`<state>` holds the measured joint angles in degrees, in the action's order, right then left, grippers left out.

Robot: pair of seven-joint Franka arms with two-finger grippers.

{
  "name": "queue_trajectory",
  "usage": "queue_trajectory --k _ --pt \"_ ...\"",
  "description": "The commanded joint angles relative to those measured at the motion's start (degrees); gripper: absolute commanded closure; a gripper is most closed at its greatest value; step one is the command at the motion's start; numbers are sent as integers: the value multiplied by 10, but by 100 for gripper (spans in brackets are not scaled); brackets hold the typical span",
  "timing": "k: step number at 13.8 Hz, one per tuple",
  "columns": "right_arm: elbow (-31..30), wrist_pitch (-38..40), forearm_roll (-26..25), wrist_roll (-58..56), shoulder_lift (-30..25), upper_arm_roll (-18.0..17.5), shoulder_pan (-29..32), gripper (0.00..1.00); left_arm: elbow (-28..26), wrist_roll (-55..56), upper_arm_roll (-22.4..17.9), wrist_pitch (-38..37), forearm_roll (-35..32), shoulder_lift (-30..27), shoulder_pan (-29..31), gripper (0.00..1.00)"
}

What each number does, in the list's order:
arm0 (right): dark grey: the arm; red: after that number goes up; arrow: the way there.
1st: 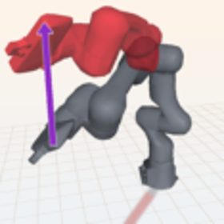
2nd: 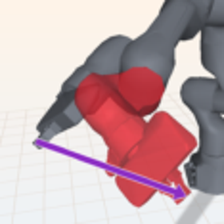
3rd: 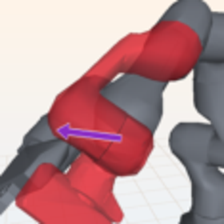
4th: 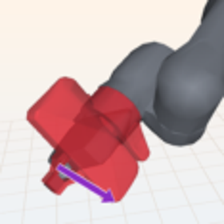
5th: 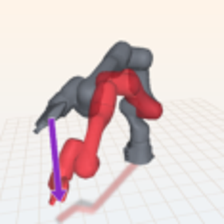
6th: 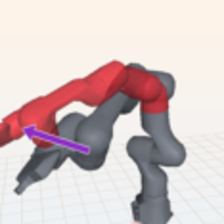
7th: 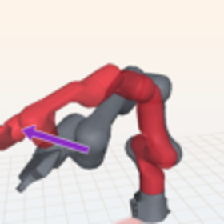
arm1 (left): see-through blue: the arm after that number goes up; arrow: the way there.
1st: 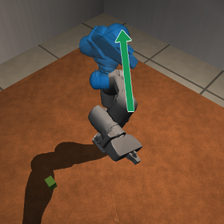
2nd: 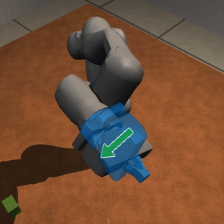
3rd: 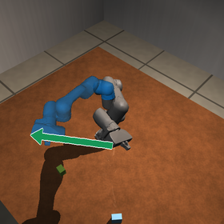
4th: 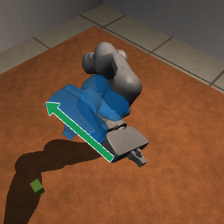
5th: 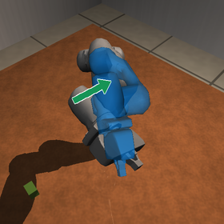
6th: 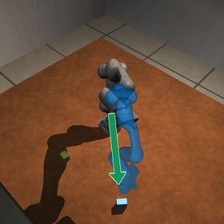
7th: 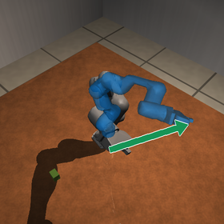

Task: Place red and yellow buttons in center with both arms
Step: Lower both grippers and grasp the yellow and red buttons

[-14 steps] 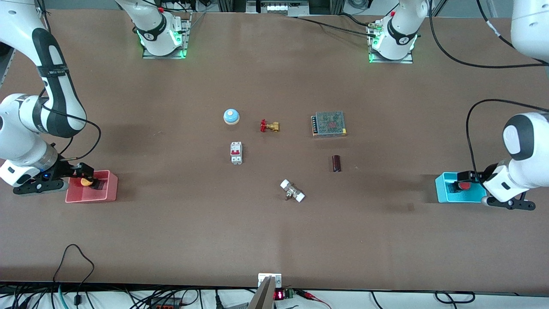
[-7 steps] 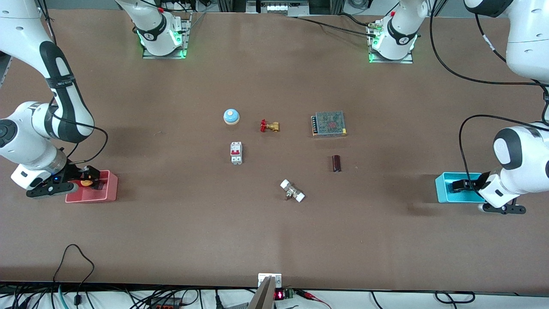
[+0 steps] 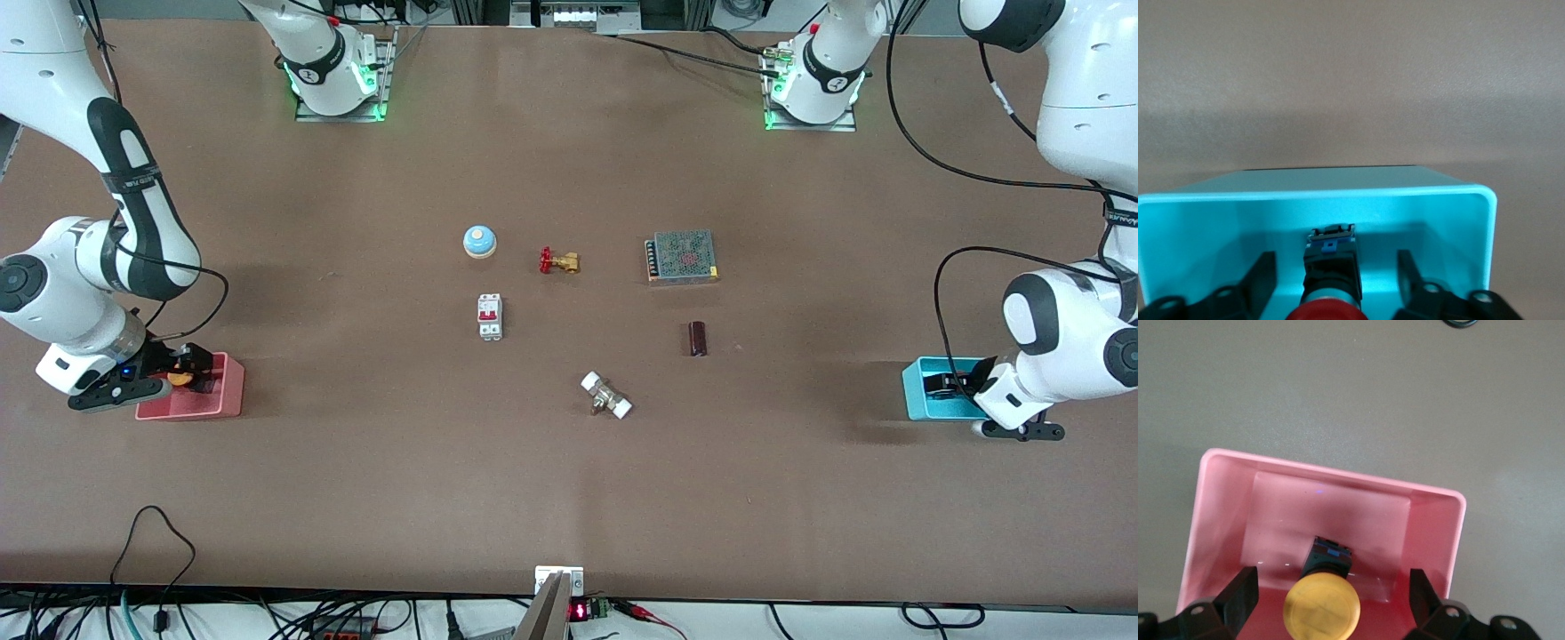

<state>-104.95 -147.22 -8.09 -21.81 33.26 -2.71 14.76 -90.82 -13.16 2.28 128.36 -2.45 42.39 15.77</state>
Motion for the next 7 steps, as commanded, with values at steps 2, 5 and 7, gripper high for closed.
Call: queue_trajectory --k 2,5,7 --pt "-9 -6 -10 -3 -2 -12 12 1 -4 -18 1 3 10 -11 3 77" --pt "-9 -5 -10 1 -2 -12 11 13 0 -17 1 -2 8 -25 2 82" --pt "-10 -4 -10 -2 -2 -12 11 27 15 -13 6 -45 3 -55 -4 82"
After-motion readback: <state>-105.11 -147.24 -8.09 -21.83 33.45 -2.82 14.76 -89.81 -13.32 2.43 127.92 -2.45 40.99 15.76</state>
